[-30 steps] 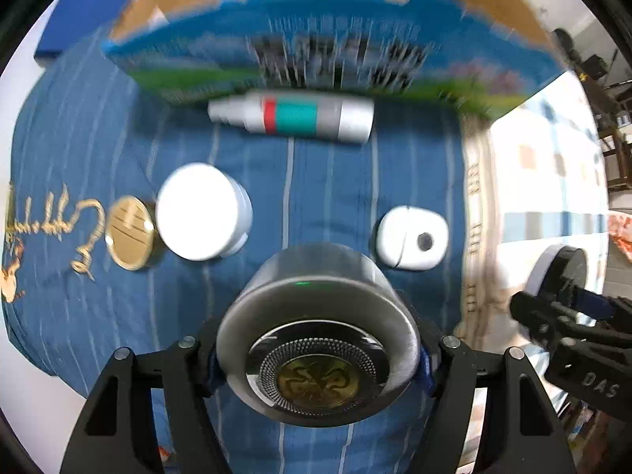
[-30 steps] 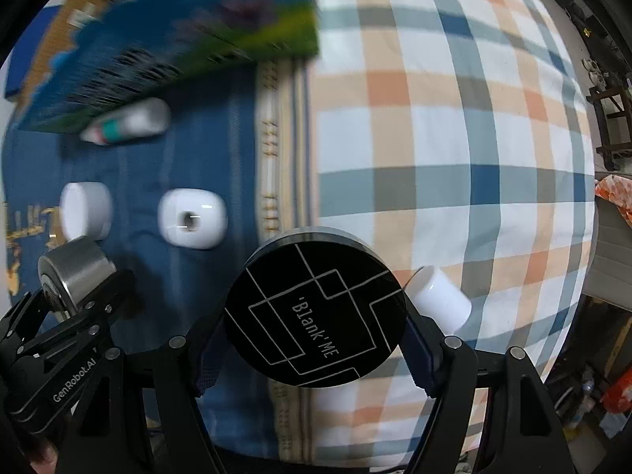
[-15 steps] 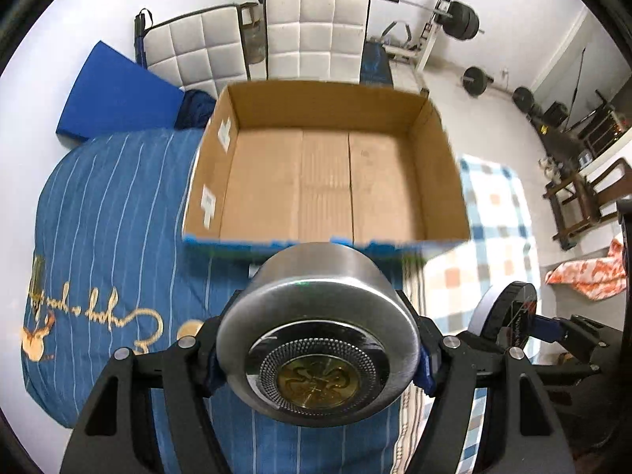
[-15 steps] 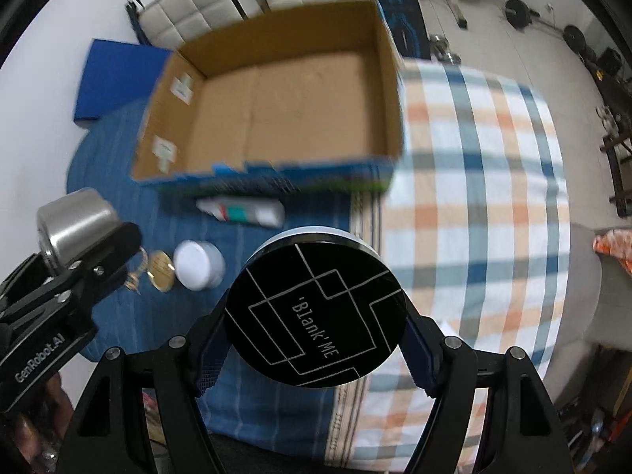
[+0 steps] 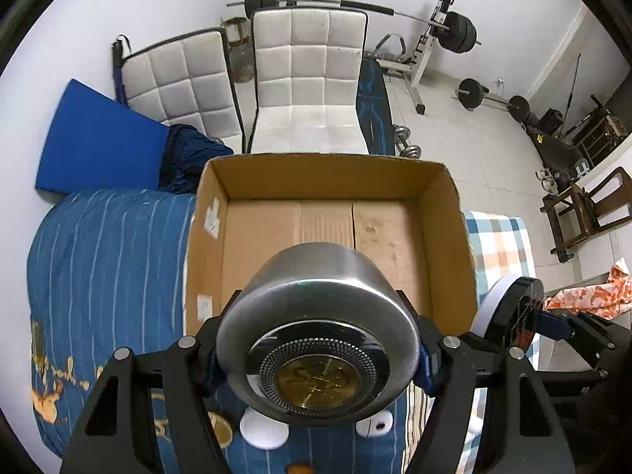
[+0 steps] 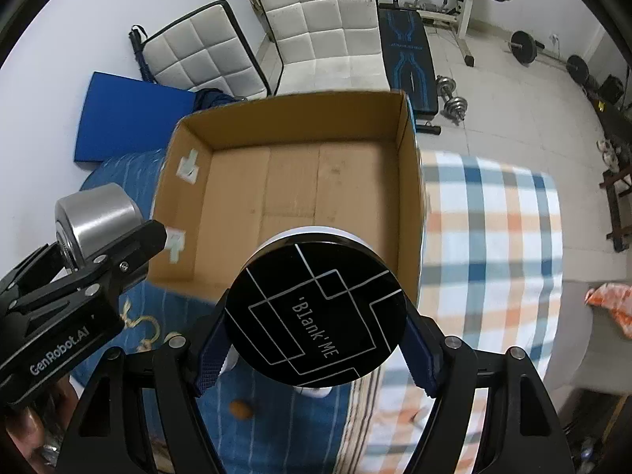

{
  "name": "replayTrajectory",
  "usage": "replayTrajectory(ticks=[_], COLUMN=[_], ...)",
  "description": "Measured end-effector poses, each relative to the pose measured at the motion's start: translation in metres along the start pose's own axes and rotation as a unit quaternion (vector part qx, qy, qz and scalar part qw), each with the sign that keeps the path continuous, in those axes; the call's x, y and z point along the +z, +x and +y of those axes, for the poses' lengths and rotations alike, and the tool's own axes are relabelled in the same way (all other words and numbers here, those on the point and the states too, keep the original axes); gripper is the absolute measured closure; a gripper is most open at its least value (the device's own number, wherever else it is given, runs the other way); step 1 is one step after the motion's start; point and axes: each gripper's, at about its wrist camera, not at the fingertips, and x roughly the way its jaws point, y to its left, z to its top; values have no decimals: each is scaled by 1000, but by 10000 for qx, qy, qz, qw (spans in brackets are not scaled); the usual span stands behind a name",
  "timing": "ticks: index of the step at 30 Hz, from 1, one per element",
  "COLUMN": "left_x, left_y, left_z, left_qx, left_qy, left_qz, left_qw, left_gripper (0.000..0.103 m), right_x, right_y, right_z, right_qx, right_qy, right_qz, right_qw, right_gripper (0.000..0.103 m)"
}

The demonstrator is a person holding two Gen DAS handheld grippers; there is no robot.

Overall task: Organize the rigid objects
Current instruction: 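Carry both tins over the cardboard box and lower them inside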

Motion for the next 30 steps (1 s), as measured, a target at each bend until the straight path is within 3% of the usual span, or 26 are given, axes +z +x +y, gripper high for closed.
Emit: replayTrajectory(ticks=[10, 23, 30], left_x=[60, 71, 73], left_y=[83, 175, 211], left_z=[13, 27, 26], left_qx=[-69, -143, -453], left_qy=[-91, -264, -369], left_qz=[505, 1324, 1822], left_qw=[9987, 9907, 9815], left_gripper=[34, 34, 34], right_x=[72, 110, 117], right_y=[74, 172, 200], right_z=[-6, -2, -5], right_qx=[-326, -577, -585], right_qy=[69, 41, -26], right_qz=[248, 774, 937], right_qw=[9991, 9953, 9939], right_gripper=[26, 26, 26])
